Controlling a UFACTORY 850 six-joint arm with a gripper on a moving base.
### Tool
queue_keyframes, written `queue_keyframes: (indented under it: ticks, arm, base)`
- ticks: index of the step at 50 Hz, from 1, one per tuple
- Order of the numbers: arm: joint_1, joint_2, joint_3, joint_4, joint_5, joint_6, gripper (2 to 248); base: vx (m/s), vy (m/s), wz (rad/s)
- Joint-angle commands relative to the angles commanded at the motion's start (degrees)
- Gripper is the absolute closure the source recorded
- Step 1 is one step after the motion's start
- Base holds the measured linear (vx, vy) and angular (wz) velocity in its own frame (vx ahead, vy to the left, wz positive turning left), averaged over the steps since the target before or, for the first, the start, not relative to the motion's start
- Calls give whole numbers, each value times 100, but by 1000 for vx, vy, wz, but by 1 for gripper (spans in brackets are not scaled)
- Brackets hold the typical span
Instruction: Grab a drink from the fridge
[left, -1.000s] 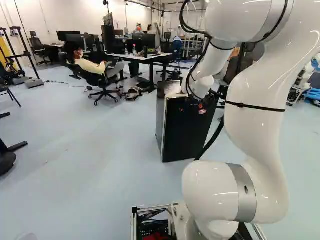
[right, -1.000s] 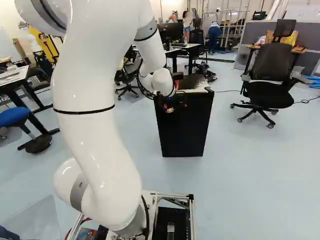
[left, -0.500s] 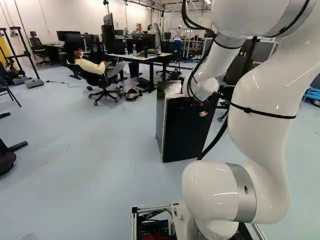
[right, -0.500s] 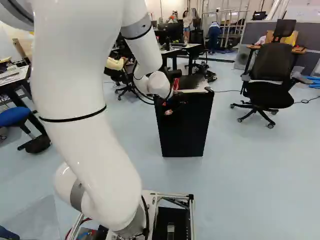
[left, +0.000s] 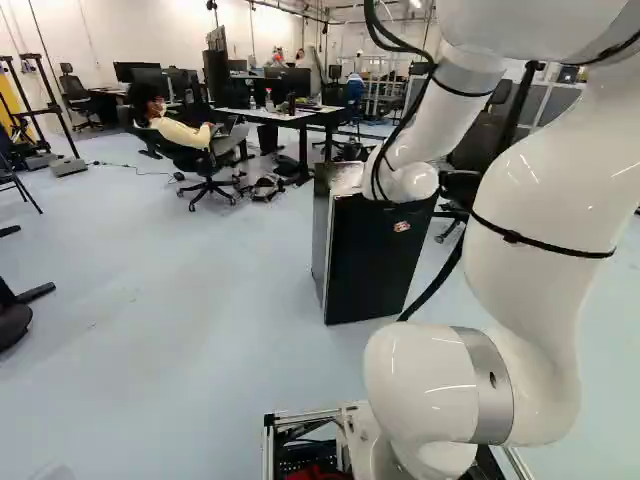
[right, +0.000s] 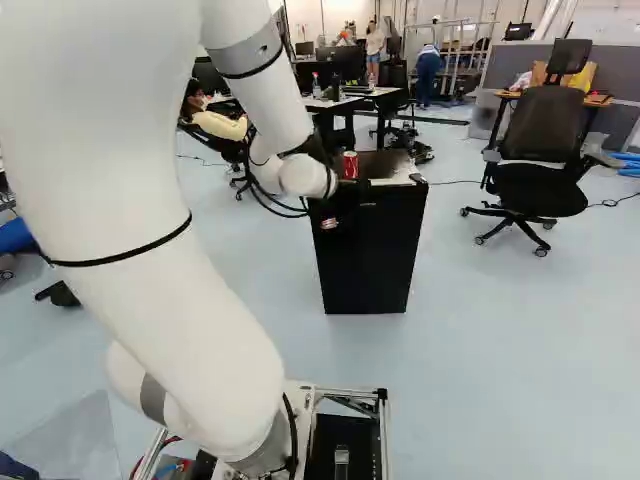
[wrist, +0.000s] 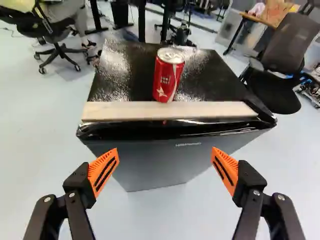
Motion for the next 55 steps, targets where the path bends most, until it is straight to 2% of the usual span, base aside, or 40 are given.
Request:
queue_keyframes:
  ticks: [13,26,55]
  arm:
    - [218,14,15,132,740,0,3]
    - [321,-242,-265,267,1275,0,3]
    - [247,-1168,-1149,374,1395,0,3]
  base:
    - [0,0,0]
    - [0,0,0]
    - [0,0,0]
